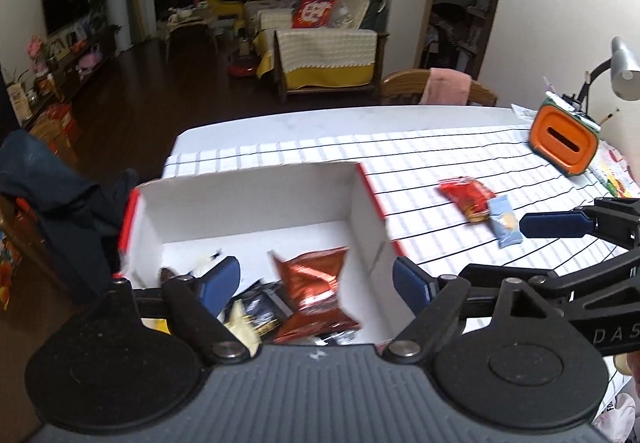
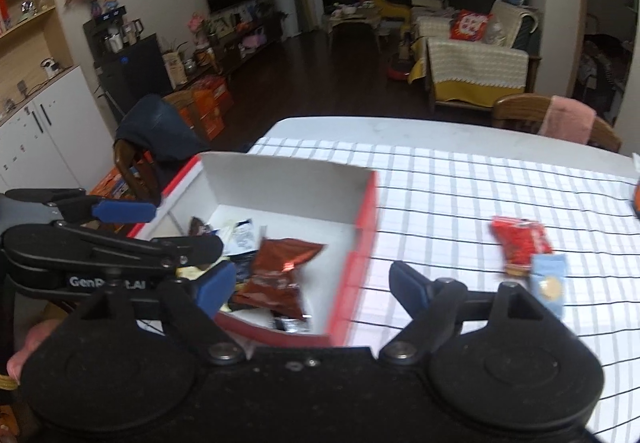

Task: Organize snacks
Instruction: 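Withdraw both tools from the box toward the red and blue packets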

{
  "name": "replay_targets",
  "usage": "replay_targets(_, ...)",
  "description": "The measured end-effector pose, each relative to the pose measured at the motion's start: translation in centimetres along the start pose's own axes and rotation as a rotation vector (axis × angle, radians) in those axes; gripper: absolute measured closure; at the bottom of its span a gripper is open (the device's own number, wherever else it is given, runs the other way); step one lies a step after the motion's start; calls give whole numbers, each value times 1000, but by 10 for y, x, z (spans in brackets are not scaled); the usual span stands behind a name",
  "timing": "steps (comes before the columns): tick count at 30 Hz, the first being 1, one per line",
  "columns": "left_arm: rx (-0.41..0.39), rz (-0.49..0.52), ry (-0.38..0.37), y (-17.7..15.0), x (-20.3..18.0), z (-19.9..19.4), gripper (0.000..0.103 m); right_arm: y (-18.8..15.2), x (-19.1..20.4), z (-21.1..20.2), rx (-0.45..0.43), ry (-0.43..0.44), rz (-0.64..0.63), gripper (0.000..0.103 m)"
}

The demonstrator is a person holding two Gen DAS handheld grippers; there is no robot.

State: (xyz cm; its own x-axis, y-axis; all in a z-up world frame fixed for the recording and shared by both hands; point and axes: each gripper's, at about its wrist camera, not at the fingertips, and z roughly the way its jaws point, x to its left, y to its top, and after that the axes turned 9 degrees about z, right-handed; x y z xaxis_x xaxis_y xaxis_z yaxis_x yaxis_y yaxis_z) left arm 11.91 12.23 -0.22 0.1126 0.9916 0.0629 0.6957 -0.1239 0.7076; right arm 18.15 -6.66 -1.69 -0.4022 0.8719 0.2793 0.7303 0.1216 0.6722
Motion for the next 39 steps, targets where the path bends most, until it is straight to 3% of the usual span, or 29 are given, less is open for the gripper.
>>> replay_targets(10, 6, -14, -37, 29, -73, 38, 18, 0, -83, -13, -21, -47, 24, 0)
replay_targets(18, 21, -25, -4, 45, -127, 74, 18, -4, -158, -1, -6, -132, 11, 0)
replay_targets(25, 75, -25, 32, 55, -162, 109, 18, -9, -223, 47, 66, -192, 20, 0)
replay_targets(31, 119, -12, 50, 65, -180, 137, 18, -13, -251, 93, 133, -175, 12, 6)
replay_targets(39, 179, -4, 49, 74, -192, 168, 18, -13, -266, 128, 183, -150, 15, 22)
